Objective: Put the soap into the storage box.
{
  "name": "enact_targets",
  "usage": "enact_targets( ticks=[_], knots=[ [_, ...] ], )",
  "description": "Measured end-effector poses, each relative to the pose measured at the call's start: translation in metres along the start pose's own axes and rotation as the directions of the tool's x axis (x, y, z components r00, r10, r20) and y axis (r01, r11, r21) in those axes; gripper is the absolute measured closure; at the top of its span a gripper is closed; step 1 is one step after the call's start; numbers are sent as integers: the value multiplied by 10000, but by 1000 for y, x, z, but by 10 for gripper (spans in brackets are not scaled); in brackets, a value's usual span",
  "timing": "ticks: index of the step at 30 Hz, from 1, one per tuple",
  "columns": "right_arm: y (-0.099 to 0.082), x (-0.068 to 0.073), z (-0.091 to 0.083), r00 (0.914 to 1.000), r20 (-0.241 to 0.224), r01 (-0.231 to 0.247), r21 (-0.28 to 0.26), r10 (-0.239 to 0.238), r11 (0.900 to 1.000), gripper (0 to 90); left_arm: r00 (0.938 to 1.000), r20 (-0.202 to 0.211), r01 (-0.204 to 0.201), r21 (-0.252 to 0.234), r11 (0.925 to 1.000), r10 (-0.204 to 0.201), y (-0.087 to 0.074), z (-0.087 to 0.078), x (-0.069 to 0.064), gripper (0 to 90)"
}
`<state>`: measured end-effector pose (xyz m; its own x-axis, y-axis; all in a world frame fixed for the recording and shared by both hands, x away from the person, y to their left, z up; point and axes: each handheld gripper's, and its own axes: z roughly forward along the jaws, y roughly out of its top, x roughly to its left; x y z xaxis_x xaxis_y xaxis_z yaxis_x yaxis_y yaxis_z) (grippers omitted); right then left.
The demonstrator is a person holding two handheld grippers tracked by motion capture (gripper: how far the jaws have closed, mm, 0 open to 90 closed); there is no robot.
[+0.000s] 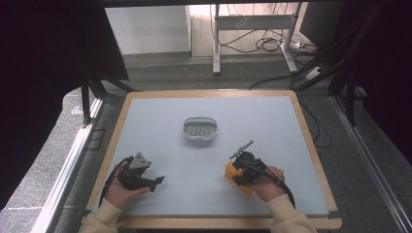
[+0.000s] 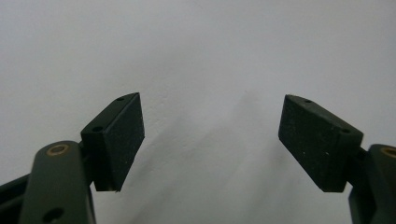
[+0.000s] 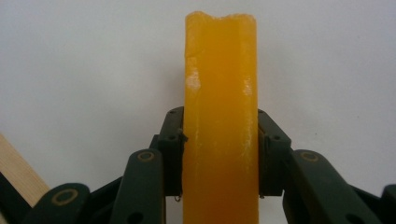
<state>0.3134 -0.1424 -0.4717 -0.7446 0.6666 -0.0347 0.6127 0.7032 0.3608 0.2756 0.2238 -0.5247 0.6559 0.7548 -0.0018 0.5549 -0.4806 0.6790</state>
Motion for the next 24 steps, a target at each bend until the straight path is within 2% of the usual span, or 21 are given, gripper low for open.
enact_targets(
  ticks=[3, 12, 24],
  knots=[
    [0, 0, -2, 9999, -104, 29, -121, -30, 9999, 616, 10000, -1, 4, -20, 10000, -4, 0, 0, 0, 224],
    [-1, 0, -17, 9996, 55, 297, -569, -294, 9979, 616, 10000, -3, 21, -30, 10000, -21, 0, 0, 0, 224],
    [-2, -2, -25, 9979, 263, 612, -713, -595, 9956, 616, 10000, -13, 36, -12, 10000, -36, 0, 0, 0, 224]
  ],
)
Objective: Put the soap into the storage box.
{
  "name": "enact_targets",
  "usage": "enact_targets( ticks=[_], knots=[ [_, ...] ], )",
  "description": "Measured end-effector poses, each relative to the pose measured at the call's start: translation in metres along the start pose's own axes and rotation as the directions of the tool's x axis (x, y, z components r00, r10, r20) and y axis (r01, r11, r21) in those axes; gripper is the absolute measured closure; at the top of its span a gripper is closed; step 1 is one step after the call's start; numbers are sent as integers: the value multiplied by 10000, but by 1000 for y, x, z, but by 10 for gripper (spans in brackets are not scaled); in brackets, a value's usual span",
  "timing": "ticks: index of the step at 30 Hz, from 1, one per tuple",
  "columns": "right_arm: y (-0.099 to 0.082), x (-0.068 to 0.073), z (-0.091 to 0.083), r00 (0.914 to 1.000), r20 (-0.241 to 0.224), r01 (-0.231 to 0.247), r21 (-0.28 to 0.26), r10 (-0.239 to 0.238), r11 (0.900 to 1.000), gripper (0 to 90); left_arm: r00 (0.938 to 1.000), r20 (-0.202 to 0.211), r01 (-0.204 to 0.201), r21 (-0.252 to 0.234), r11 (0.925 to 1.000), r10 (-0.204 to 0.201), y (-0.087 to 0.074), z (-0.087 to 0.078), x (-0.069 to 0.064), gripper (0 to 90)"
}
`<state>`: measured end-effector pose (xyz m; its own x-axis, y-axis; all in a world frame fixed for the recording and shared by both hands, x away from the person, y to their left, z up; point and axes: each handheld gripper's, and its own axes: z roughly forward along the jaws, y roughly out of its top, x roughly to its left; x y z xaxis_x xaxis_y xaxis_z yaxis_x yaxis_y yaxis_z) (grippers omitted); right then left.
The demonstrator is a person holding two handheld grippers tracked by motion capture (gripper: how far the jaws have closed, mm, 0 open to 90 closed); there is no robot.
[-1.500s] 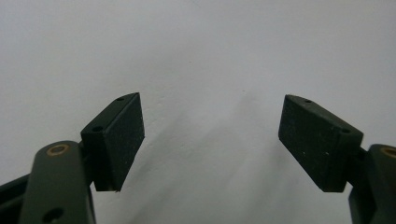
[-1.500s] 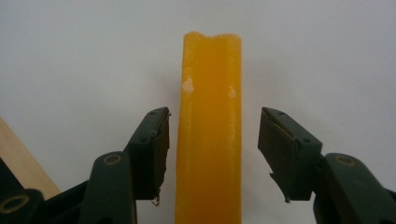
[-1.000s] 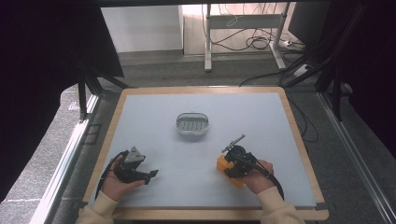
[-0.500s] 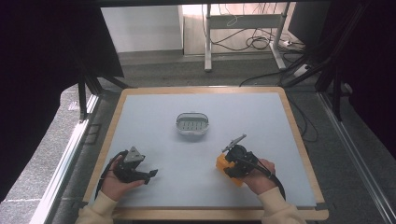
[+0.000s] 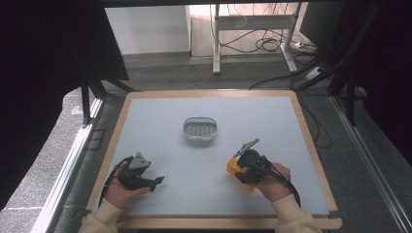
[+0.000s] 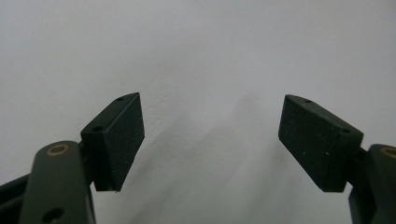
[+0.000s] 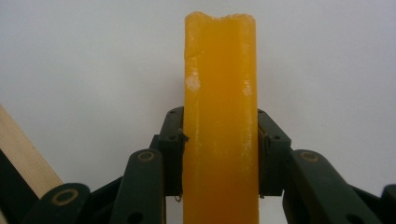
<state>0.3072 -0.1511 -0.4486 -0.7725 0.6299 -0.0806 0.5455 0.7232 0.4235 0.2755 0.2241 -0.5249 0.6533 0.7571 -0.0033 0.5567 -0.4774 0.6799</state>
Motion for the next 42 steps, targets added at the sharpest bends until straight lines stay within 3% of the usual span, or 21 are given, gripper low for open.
enact_targets(
  ticks=[17, 42],
  knots=[
    [2, -7, -3, 9998, -91, 202, -212, -204, 9996, 617, 10000, -72, 23, -20, 10000, -23, 0, -1, 0, 223],
    [27, -15, -13, 9985, -237, 474, -613, -489, 9970, 617, 10000, -41, -29, -4, 10000, 29, 0, -1, -1, 222]
  ],
)
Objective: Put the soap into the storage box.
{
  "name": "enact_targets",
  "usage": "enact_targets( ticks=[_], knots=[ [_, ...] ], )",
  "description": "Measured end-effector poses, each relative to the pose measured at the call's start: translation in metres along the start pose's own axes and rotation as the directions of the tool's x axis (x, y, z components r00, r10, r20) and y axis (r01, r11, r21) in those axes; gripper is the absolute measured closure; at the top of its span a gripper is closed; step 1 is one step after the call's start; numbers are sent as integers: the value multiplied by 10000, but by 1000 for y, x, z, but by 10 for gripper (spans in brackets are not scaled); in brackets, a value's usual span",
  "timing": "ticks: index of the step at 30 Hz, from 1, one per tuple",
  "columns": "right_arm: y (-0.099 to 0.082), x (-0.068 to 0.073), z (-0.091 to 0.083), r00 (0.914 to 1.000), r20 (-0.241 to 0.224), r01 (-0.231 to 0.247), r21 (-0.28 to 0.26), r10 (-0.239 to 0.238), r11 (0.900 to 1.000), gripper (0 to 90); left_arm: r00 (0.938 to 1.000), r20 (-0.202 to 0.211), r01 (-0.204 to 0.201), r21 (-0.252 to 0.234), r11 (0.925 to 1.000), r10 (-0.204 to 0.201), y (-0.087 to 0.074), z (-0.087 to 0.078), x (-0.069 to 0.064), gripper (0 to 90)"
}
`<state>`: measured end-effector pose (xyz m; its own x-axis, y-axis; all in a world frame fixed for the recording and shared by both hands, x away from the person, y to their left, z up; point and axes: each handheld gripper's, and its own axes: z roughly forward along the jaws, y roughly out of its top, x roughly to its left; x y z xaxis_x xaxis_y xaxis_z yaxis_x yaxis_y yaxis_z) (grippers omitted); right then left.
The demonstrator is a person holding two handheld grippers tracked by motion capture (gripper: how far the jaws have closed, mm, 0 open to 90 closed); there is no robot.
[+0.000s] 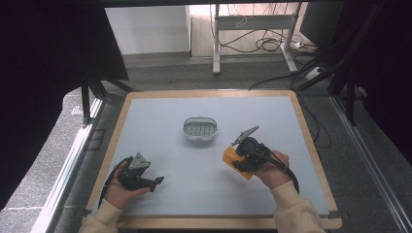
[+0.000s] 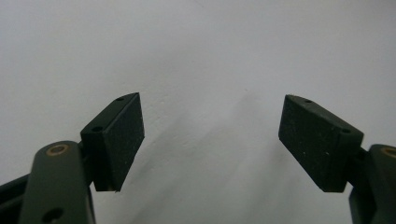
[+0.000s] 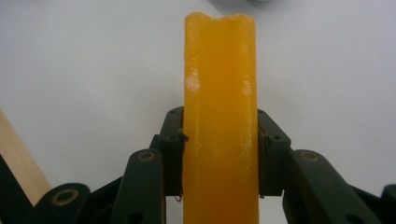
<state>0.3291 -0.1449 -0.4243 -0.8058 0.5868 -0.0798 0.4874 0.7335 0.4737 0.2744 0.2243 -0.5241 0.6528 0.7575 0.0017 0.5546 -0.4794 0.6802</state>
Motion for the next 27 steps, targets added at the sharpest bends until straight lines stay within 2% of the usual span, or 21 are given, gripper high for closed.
enact_targets(
  ticks=[11, 19, 27],
  knots=[
    [5, -5, -1, 10000, -81, -20, -103, 19, 9999, 617, 10000, -14, 28, -20, 10000, -28, 0, 0, 0, 223],
    [11, -7, 0, 9998, -130, 142, -152, -144, 9998, 617, 10000, -9, 10, -9, 10000, -10, 0, 0, 0, 223],
    [18, -11, -1, 9996, -174, 204, -408, -211, 9990, 617, 10000, 14, 28, -17, 10000, -27, 0, 1, 0, 223]
  ],
)
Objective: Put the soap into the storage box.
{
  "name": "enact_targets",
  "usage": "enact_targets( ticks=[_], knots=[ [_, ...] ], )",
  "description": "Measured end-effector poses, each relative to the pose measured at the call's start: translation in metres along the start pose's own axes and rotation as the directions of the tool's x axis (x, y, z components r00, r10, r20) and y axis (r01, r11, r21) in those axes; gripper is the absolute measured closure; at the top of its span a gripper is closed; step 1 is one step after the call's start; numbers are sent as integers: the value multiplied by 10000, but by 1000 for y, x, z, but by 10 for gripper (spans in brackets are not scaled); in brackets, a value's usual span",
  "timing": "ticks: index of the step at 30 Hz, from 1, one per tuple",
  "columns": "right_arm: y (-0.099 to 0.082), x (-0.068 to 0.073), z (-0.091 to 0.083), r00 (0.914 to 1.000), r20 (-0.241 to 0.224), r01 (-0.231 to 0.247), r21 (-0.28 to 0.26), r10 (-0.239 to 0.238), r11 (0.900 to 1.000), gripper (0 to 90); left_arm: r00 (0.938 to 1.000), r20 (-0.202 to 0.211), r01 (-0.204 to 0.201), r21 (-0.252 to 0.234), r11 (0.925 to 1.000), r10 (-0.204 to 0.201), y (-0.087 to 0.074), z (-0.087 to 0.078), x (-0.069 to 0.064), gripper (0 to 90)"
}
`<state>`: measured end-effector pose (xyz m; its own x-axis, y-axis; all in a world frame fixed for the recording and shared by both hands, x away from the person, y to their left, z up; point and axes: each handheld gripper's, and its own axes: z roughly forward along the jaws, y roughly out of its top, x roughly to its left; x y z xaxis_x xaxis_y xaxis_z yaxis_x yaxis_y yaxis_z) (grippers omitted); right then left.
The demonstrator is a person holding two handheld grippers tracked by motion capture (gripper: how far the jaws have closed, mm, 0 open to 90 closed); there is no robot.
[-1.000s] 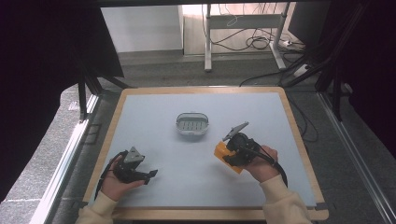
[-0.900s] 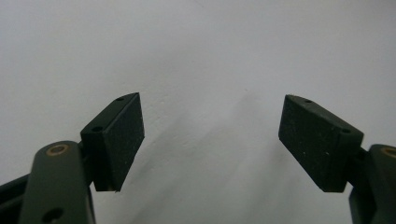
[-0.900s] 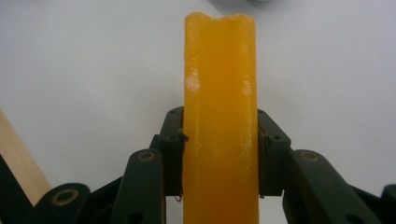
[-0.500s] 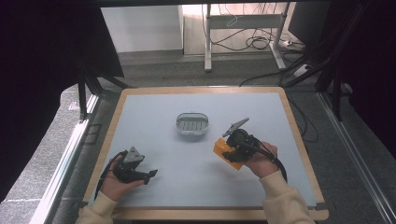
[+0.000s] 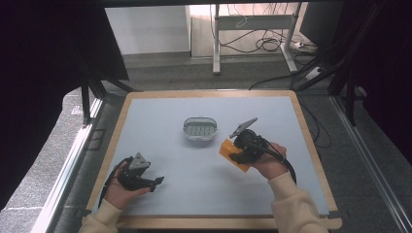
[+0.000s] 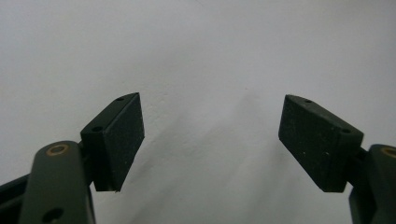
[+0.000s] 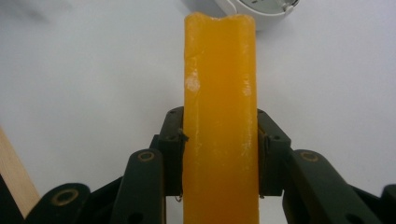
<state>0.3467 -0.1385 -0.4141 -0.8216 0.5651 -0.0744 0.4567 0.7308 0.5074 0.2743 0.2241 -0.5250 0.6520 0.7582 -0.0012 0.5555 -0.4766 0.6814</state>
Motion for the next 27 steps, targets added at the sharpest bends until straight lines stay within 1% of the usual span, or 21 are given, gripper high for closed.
enact_targets(
  ticks=[5, 8, 12, 15, 19, 23, 27],
  knots=[
    [7, -4, 1, 9999, -113, -22, -41, 21, 10000, 617, 10000, -11, -13, -12, 10000, 13, 0, 0, 0, 223],
    [10, -6, 1, 9999, -1, 116, -155, -116, 9998, 617, 10000, -14, 4, -37, 10000, -4, 0, -1, 0, 223],
    [17, -9, -1, 9999, -4, 170, -277, -171, 9995, 617, 10000, -22, 15, -38, 10000, -15, 0, -1, 0, 223],
    [21, -12, -1, 9999, -50, 148, -299, -150, 9994, 617, 10000, -22, 12, -44, 10000, -13, 0, -1, 0, 223],
    [27, -14, 0, 9996, -137, 259, -251, -262, 9993, 618, 10000, 2, -13, -51, 10000, 13, 0, -2, -1, 223],
    [30, -15, -1, 9994, -120, 328, -215, -331, 9992, 617, 10000, 6, 37, -56, 10000, -37, 0, -1, 0, 223],
    [33, -20, 0, 9992, -142, 357, -277, -361, 9990, 617, 10000, -90, 3, -146, 9999, -4, 1, -3, 0, 225]
  ],
)
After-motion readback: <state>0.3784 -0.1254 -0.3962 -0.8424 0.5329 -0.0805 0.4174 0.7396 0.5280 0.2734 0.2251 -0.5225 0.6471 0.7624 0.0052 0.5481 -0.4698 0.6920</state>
